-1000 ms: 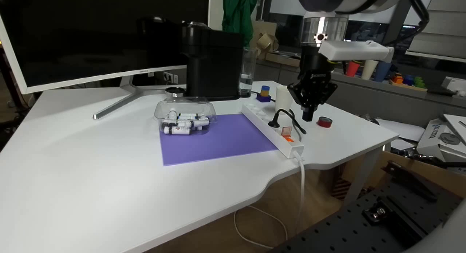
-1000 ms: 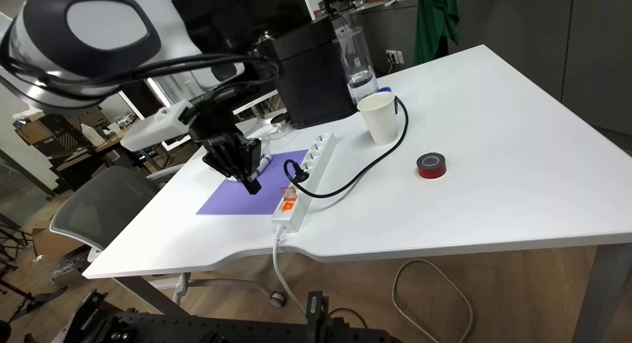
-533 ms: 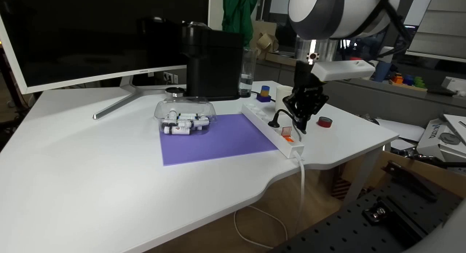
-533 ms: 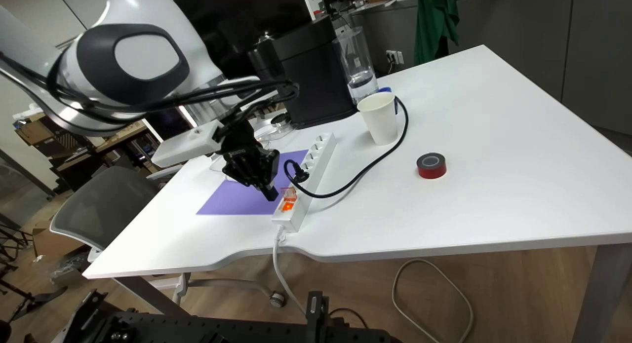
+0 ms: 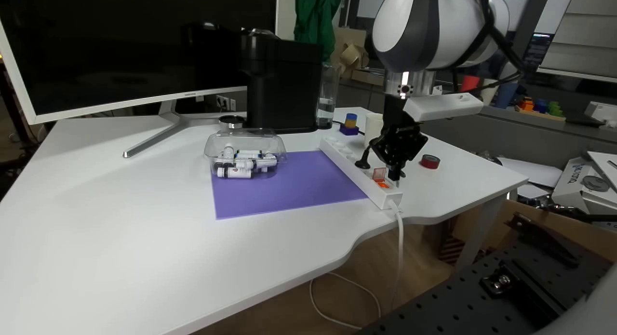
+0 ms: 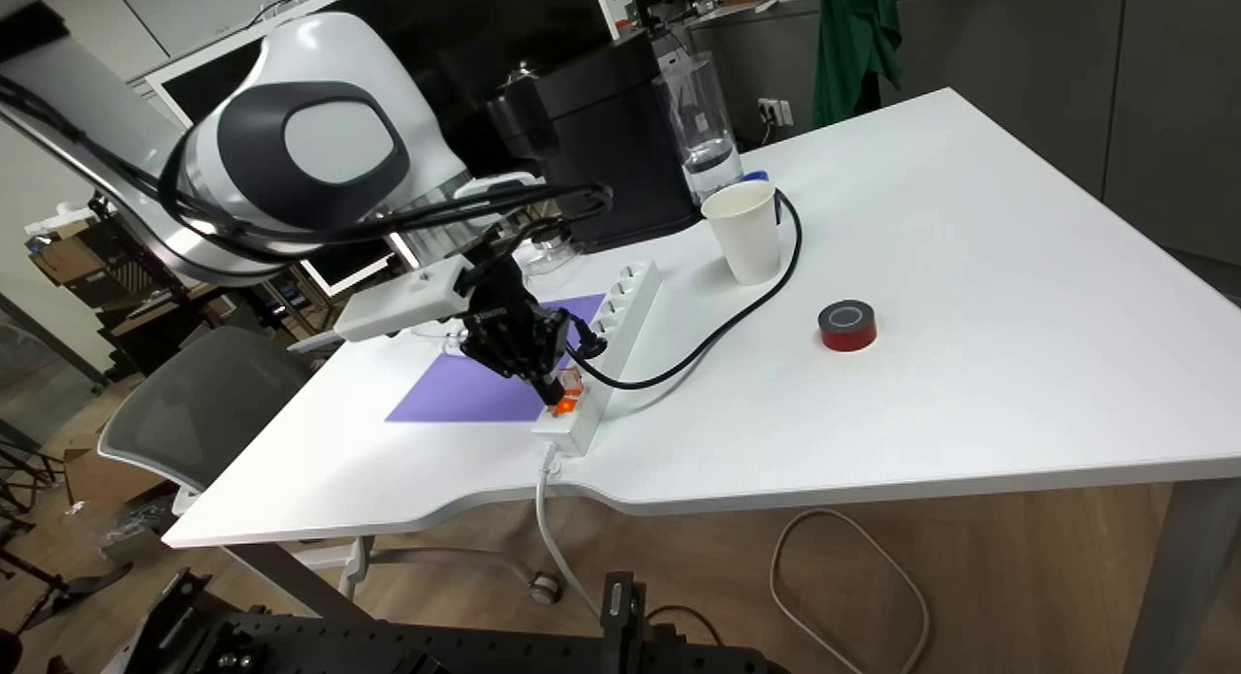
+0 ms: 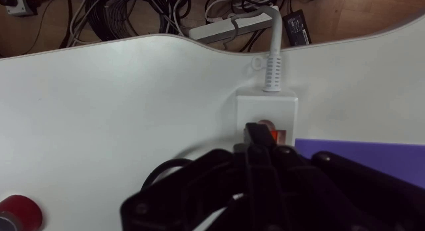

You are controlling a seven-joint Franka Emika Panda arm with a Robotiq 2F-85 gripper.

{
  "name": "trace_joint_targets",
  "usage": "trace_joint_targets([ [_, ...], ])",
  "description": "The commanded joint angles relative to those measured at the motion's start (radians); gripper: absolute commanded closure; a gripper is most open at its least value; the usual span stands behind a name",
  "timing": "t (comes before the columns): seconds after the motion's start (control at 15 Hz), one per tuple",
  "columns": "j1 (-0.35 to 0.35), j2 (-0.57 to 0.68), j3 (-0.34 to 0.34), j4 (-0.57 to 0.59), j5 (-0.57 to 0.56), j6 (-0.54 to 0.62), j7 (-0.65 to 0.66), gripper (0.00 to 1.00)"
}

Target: Turn off the switch of the adapter

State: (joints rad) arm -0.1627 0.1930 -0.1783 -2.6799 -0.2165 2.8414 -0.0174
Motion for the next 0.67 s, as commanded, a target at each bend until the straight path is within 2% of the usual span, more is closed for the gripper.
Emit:
trace_joint_targets([
  [0.0, 0.026, 0.041, -0.011, 0.031, 0.009, 0.007, 0.013, 1.0],
  [0.6, 0.041, 0.119, -0.002, 0.081, 0.042, 0.013, 0.007, 1.0],
])
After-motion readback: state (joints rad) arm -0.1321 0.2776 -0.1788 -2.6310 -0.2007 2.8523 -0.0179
